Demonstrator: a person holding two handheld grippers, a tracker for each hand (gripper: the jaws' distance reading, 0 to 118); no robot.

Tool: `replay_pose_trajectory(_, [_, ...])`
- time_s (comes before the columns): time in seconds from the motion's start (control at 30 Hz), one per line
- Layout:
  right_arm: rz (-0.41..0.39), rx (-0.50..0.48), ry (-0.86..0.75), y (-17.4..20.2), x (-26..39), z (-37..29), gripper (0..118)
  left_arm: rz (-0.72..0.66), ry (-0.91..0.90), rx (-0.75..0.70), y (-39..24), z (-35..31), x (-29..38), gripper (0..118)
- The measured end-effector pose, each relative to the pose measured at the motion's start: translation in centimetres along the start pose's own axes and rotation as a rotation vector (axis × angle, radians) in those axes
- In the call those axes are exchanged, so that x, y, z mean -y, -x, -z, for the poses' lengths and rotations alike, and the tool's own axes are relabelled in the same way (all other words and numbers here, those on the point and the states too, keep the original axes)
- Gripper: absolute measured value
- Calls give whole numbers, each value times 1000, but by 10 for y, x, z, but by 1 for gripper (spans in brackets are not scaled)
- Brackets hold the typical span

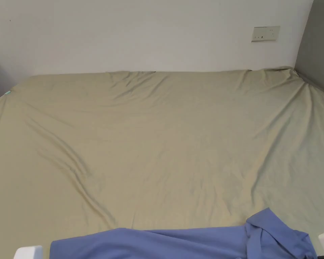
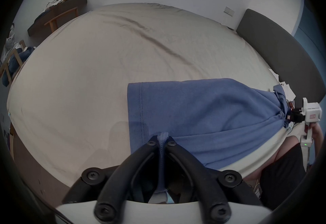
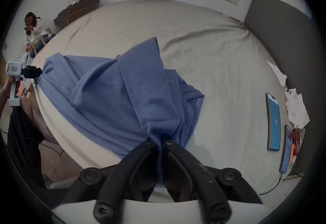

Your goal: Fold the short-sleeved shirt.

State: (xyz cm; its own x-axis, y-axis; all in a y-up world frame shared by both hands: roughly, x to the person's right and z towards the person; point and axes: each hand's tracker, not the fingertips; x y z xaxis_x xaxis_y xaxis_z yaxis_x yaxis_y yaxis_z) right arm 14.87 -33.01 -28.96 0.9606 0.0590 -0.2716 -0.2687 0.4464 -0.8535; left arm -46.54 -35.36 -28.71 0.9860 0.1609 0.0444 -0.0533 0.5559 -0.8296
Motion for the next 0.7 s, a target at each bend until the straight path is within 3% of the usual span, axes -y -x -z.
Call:
replay_pose_trajectory(0.07, [34,2,22,0,-3,-1,16,-22,-10,26,2,-4,-3,13])
replay_pose_trajectory(0.1, [39,11,28,0,-2,-4,37,-23,-10,43,0,-11,-4,30])
replay_pose_trajectory(0.17, [71,127,-30,3,3,-24,81,6,-5,34,-5,-27,-6,86])
replay_pose_trajectory(0.2, [83,133,-144,5,6,-41,101,40,-45,53,-5,-45,-6,113])
replay_pose_trajectory(0.23, [104,97,-243,8,11,-60,106,82,-118,111,-9,-68,-7,115])
replay_pose_trajectory(0.3, [147,106,-392,22,21,-95,105,74,-226,134,-7,-104,-4,110])
replay_pose_trajectory(0.37, [113,140,-545,44,32,-124,98,47,-339,212,-4,-142,2,107])
replay_pose_trajectory(0.43, [89,144,-665,68,44,-140,44,55,-406,287,1,-167,7,69])
replay_pose_trajectory(0.47, [102,173,-690,79,47,-143,11,45,-403,279,3,-172,7,36])
replay_pose_trajectory(0.5, [134,187,-696,92,50,-144,2,36,-385,265,4,-175,4,0])
replay_pose_trajectory(0.57, [135,41,-674,113,53,-143,1,6,-333,310,21,-175,0,0])
replay_pose_trajectory(0.7, [42,4,-636,153,47,-140,1,-54,-250,443,58,-146,-17,0])
